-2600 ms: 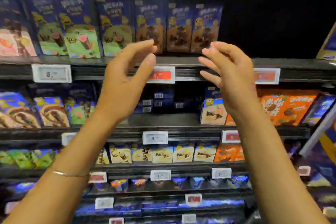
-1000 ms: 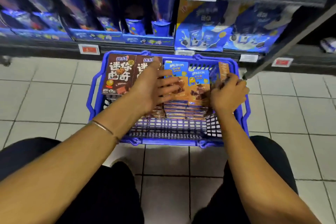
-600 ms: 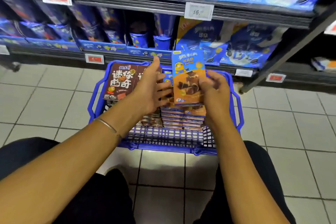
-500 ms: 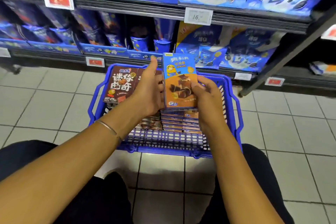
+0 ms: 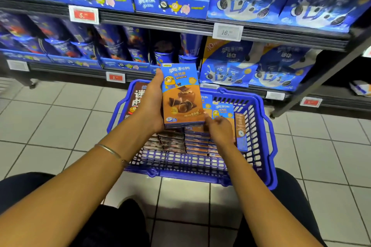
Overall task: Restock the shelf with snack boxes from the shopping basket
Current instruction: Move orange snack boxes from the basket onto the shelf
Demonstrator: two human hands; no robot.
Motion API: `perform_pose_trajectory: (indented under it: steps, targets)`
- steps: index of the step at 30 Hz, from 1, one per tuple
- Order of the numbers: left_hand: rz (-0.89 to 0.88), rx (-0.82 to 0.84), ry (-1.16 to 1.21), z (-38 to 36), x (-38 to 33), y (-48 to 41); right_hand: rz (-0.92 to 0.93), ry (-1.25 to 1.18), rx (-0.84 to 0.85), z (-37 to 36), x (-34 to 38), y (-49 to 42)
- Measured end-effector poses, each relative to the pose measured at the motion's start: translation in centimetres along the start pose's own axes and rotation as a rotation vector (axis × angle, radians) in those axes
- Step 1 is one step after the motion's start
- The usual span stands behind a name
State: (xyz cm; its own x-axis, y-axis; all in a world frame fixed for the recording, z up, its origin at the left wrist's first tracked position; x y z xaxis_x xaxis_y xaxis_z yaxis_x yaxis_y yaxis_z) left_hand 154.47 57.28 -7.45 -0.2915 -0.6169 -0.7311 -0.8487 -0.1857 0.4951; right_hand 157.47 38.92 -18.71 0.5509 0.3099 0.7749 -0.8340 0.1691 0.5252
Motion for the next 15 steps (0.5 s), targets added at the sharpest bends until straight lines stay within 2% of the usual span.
perform_pose_trajectory:
  steps: [2,6,11,15]
  targets:
    - [0.002,-0.021,0.012,0.4,-0.4,0.1,0.064,0.071,0.022,-0.9,-0.5,-0.5]
    - [0.004,-0.049,0.004,0.6,-0.7,0.1,0.152,0.192,-0.044,-1.6,-1.3,-0.4]
    - [0.033,-0.04,-0.06,0.4,-0.1,0.2,0.16,0.075,-0.076,-1.1,-1.6,0.7]
    - [0.047,-0.049,-0.075,0.5,0.1,0.3,0.057,-0.147,-0.091,1.2,-0.6,1.1]
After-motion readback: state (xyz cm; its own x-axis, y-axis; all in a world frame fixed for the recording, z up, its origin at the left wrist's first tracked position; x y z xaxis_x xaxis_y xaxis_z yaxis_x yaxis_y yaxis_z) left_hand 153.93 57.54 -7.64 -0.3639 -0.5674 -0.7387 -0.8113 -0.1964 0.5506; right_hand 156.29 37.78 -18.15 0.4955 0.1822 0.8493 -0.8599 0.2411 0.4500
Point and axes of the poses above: each hand's wrist, its own y-axis away from the middle knuckle, its own z-axis out of the back of the hand, x = y × z, the point moved 4 cm from there along -y, towards the middle knuckle, and after that the axes turned 11 degrees about -z, right-handed, at the moved point
